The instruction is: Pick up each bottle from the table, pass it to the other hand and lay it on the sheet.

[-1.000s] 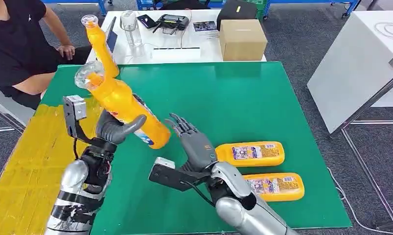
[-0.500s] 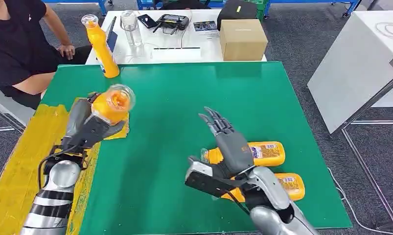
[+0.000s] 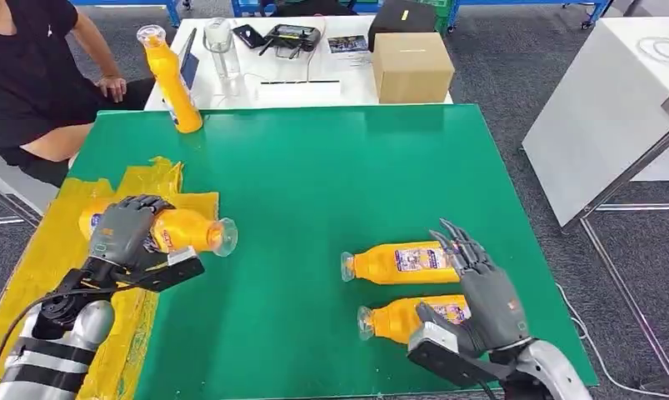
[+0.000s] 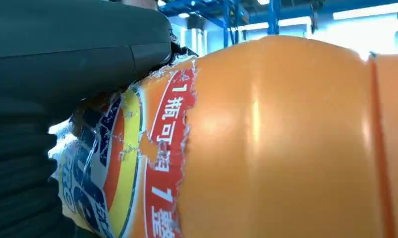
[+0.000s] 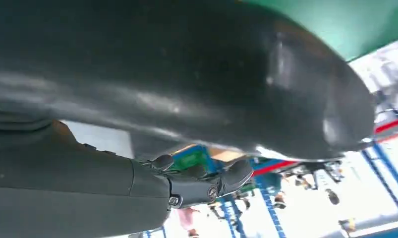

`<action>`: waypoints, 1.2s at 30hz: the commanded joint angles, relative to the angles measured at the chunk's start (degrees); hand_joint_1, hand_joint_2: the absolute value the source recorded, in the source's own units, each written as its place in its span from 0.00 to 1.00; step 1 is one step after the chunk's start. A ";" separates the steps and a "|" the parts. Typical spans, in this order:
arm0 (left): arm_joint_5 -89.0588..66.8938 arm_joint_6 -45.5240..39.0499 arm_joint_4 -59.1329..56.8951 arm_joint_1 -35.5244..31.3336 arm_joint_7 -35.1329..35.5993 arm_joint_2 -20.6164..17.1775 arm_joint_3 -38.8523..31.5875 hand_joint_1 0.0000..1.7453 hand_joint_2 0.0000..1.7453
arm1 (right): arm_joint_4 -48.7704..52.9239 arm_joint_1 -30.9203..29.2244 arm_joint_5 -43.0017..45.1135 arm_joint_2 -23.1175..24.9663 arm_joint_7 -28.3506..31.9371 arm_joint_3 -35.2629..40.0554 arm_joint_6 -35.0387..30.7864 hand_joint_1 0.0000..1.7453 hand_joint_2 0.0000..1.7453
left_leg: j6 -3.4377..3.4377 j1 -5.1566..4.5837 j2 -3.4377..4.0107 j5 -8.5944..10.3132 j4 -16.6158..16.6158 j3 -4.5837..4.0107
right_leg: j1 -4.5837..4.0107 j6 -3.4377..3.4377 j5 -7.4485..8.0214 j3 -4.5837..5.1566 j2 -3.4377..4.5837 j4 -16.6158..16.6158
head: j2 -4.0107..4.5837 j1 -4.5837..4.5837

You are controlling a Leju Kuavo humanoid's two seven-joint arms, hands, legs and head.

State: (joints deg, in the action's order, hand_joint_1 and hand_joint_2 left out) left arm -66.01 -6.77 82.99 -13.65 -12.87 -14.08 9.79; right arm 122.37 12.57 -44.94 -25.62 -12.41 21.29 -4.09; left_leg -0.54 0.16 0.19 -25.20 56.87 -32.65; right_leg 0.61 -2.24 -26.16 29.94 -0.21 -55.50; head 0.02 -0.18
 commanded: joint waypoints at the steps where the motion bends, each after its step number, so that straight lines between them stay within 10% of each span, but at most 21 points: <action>1: 0.52 4.41 -12.34 -3.93 -0.16 -7.32 8.57 1.00 1.00 | 1.09 3.92 0.32 -1.63 0.22 -1.47 -0.47 0.00 0.00 | 0.05 0.08 -0.10 -0.03 -0.04 0.19 | -0.08 0.08 -0.03 -0.24 -0.07 0.08 | 0.00 -0.02; 2: 0.86 4.85 -13.45 -4.00 -0.21 -7.19 8.90 1.00 1.00 | 0.77 3.75 0.37 -1.44 0.24 -0.84 -0.36 0.00 0.00 | 0.07 0.13 -0.13 -0.03 -0.03 0.23 | -0.13 0.12 -0.02 -0.29 -0.10 0.11 | 0.00 -0.02; 3: 0.65 5.28 -14.50 -4.20 -0.24 -7.21 9.54 1.00 1.00 | 0.52 3.53 0.38 -1.04 0.27 -0.30 -0.40 0.00 1.00 | 0.04 0.06 -0.09 0.01 -0.04 0.14 | -0.06 0.07 -0.01 -0.14 -0.08 0.06 | 0.00 -0.02; 10: -0.45 6.50 -19.53 -5.63 0.98 -6.28 12.47 1.00 1.00 | -0.92 2.33 0.37 3.25 0.77 2.55 -2.60 0.00 1.00 | 0.03 0.13 -0.12 0.01 -0.08 0.24 | -0.13 0.09 -0.02 -0.29 -0.08 0.17 | 0.00 0.00; 11: -0.67 6.69 -21.08 -6.23 1.36 -5.96 13.06 1.00 1.00 | -1.39 2.26 0.29 4.57 1.17 3.28 -3.90 0.00 0.00 | 0.02 0.09 -0.09 0.04 -0.09 0.21 | -0.08 0.07 -0.01 -0.24 -0.07 0.14 | 0.00 -0.02; 17: -0.31 7.54 -27.98 -10.31 1.21 -4.07 15.66 0.97 1.00 | -4.05 -1.15 1.72 6.28 2.87 5.77 -3.60 0.00 0.00 | 0.01 0.07 -0.09 0.07 -0.06 0.14 | -0.06 0.05 0.02 -0.16 -0.06 0.09 | 0.00 0.00; 18: -0.27 7.68 -28.77 -10.86 1.13 -3.78 16.11 0.21 1.00 | -4.49 -1.57 1.83 6.58 3.20 5.83 -3.21 0.00 0.00 | 0.02 0.10 -0.12 0.08 -0.08 0.19 | -0.10 0.08 0.03 -0.23 -0.08 0.14 | 0.00 -0.02; 19: -0.42 7.88 -29.54 -11.70 1.18 -3.63 16.92 0.00 1.00 | -5.12 -2.25 1.11 6.71 3.89 6.03 -2.69 0.00 0.00 | 0.03 0.13 -0.12 0.08 -0.10 0.24 | -0.12 0.10 0.04 -0.29 -0.07 0.17 | 0.00 0.00; 36: 0.16 8.78 -29.96 -12.71 1.35 -3.80 17.59 0.00 1.00 | -5.80 -2.84 1.34 6.81 4.31 5.55 -1.67 0.00 0.00 | -0.02 0.08 -0.09 0.10 -0.06 0.23 | -0.07 0.02 0.05 -0.31 -0.03 0.10 | 0.00 -0.02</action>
State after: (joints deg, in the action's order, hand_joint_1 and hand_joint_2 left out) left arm -65.99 1.42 57.72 -24.43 -11.72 -18.88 24.46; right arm 119.78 11.55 -43.71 -19.87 -8.15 26.03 -6.08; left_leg -0.60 0.16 0.13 -25.08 56.86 -32.53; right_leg 0.63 -2.28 -26.12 29.78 -0.23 -55.50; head 0.02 -0.19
